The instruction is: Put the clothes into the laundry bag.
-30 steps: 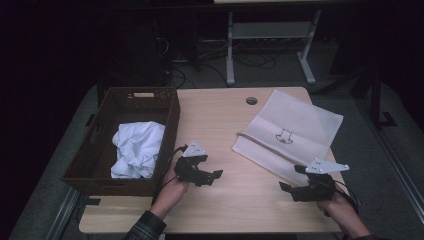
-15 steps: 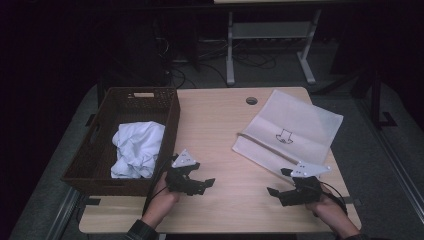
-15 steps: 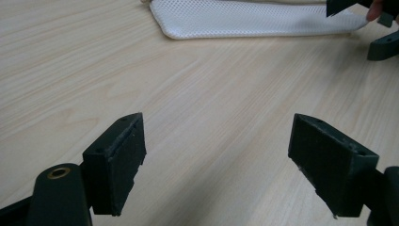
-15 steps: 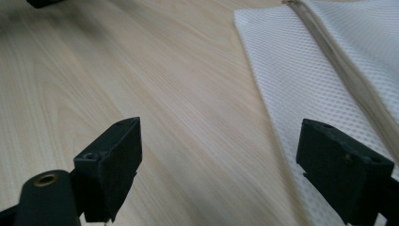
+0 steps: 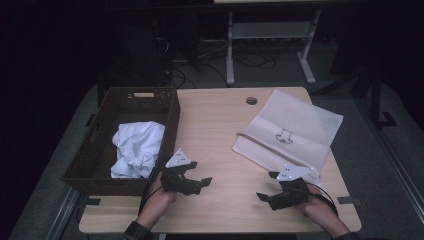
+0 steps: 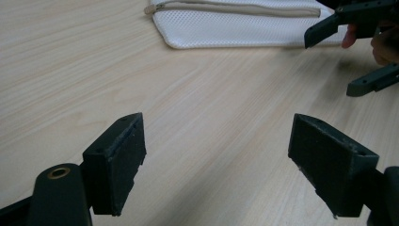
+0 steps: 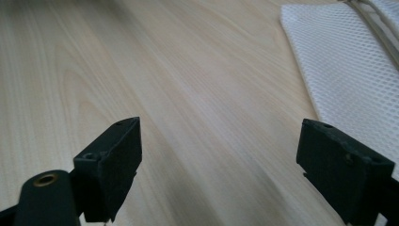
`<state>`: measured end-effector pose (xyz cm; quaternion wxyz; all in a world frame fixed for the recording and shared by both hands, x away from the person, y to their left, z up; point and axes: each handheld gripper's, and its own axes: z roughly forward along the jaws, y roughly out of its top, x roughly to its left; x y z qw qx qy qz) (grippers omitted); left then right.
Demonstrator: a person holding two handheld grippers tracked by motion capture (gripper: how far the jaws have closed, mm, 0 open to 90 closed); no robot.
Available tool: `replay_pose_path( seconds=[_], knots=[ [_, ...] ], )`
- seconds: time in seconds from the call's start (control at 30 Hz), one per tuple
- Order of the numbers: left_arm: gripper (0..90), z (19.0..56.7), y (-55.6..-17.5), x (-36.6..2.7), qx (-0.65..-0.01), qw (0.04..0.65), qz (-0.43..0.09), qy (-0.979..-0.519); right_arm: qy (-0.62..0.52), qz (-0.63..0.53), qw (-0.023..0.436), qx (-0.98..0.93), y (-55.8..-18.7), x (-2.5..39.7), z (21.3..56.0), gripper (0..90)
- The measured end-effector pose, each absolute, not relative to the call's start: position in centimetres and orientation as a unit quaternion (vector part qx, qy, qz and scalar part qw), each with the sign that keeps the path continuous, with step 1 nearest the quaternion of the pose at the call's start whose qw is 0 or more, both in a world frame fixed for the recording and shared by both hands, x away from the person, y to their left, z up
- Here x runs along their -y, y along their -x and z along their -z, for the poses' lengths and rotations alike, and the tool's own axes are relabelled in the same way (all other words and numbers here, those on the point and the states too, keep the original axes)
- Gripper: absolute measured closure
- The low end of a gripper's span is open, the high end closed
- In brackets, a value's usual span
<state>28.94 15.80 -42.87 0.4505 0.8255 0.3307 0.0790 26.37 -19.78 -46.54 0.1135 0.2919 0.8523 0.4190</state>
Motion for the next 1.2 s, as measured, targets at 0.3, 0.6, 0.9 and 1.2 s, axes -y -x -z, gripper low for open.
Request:
replay_pose_path(
  seconds=[0.3,0.6,0.9,1.2],
  knots=[
    [18.6,42.0,-29.2,-15.8,-0.330,0.455,-0.076,-0.824,-0.283,-0.422,0.111,-0.854,-26.1,19.6,46.5,13.6],
    [18.6,40.7,-29.7,-15.7,-0.323,0.454,-0.084,-0.826,-0.285,-0.423,0.113,-0.852,-26.1,19.8,46.4,13.6],
    [18.7,39.8,-30.2,-15.9,-0.311,0.451,-0.081,-0.833,-0.289,-0.427,0.111,-0.849,-26.1,20.0,46.4,13.6],
    [18.6,38.4,-30.8,-16.2,-0.299,0.448,-0.087,-0.838,-0.290,-0.429,0.111,-0.848,-26.0,20.0,46.3,13.6]
  ],
)
